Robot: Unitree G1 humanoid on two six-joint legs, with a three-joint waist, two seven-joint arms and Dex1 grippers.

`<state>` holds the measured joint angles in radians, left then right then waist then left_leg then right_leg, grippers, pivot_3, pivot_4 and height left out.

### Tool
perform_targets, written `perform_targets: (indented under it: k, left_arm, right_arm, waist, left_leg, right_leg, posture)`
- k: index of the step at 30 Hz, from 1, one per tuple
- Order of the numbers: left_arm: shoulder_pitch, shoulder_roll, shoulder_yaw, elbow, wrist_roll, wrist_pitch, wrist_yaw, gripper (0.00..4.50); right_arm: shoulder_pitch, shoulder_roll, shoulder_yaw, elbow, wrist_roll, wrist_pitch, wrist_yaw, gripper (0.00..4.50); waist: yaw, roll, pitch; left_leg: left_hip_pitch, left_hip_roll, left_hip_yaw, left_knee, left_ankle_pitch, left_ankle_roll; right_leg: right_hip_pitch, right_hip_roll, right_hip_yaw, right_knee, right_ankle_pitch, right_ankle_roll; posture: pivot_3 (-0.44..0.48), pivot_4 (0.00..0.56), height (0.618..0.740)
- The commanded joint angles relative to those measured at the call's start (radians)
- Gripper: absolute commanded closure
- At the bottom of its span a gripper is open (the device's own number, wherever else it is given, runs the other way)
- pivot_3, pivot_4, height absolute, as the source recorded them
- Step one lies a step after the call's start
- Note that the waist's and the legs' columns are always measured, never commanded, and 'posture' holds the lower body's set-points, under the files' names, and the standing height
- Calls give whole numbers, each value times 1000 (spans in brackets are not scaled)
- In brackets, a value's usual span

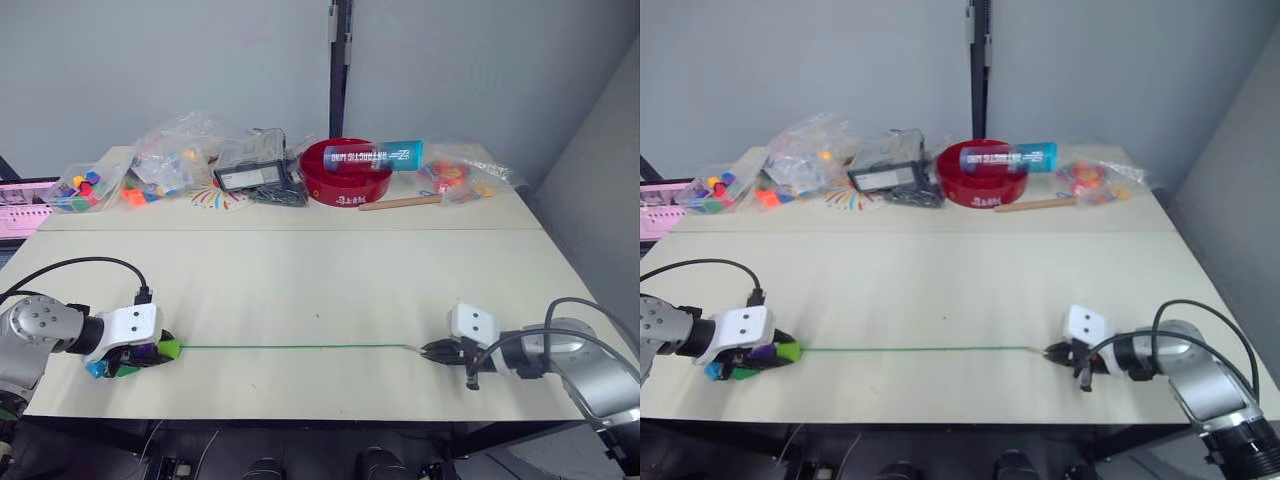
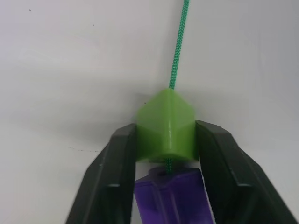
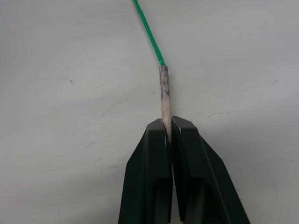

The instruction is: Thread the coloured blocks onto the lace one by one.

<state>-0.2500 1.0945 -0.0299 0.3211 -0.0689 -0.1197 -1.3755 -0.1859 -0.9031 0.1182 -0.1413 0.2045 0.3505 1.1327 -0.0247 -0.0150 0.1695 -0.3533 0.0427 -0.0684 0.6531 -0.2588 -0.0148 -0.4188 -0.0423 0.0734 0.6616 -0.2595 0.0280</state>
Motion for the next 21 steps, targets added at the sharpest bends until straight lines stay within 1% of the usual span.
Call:
perform_targets:
  k: [1, 3, 5, 8, 12, 13, 17, 19, 21]
  left_arm:
    - [9, 19, -21, -75, 4, 71, -24, 1214]
    - [4, 33, -26, -118, 16, 113, -23, 504]
    - [-14, 64, -40, -216, 20, 228, -41, 7]
    - [-27, 130, -69, -314, 68, 307, -69, 7]
    - [-101, 180, -134, -391, 131, 433, -111, 7]
    - [-117, 188, -150, -409, 149, 468, -118, 7]
    - [-146, 213, -195, -471, 231, 515, -112, 7]
    - [-162, 207, -205, -508, 246, 570, -108, 7]
    - [-172, 207, -210, -537, 272, 591, -96, 7]
  right_arm:
    - [-4, 18, 46, -9, -27, 18, -5, 4500]
    - [-14, 26, 55, -13, -29, 26, -5, 4500]
    - [-28, 45, 71, -21, -28, 35, -10, 4500]
    - [-44, 75, 87, -40, -27, 58, -21, 4500]
    - [-49, 104, 95, -57, -32, 80, -39, 4500]
    - [-50, 110, 95, -62, -33, 85, -45, 4500]
    - [-53, 133, 101, -85, -32, 113, -69, 4500]
    - [-50, 139, 103, -91, -34, 118, -76, 4500]
    - [-46, 144, 101, -96, -33, 122, -85, 4500]
  waist:
    - [-6, -4, 0]
    - [-16, -5, 0]
    - [-25, -10, 1]
    - [-34, -17, 2]
    - [-45, -19, 3]
    - [-47, -19, 3]
    - [-49, -19, 3]
    - [-47, -20, 3]
    - [-45, -21, 4]
  left_leg:
    - [0, 0, 0, 0, 0, 0]
    - [0, 1, 0, 0, 0, 0]
    - [0, 1, 0, 0, 0, 0]
    - [-1, 2, -1, -1, 0, 0]
    - [-1, 4, -1, -1, 0, 0]
    - [-1, 4, -1, -2, 0, 0]
    - [-1, 4, -1, -2, 0, 0]
    - [-1, 4, 0, -2, 0, 0]
    - [-1, 4, 0, -2, 0, 0]
  right_leg:
    - [0, 0, 0, 0, 0, 0]
    - [0, 1, 0, 0, 0, 0]
    - [-1, 1, 0, 0, 0, 0]
    - [-2, 3, 0, 1, 0, 0]
    - [-2, 5, 0, 1, 0, -2]
    - [-2, 5, 0, 1, 0, -2]
    - [-3, 6, 0, 1, 0, -2]
    - [-3, 6, 0, 1, 0, -2]
    - [-3, 6, 0, 1, 0, -2]
  posture:
    - [0, 150, 731]
    - [0, 150, 731]
    - [0, 150, 731]
    - [0, 150, 731]
    - [0, 150, 731]
    - [0, 150, 731]
    - [0, 150, 731]
    - [0, 150, 731]
    - [0, 150, 731]
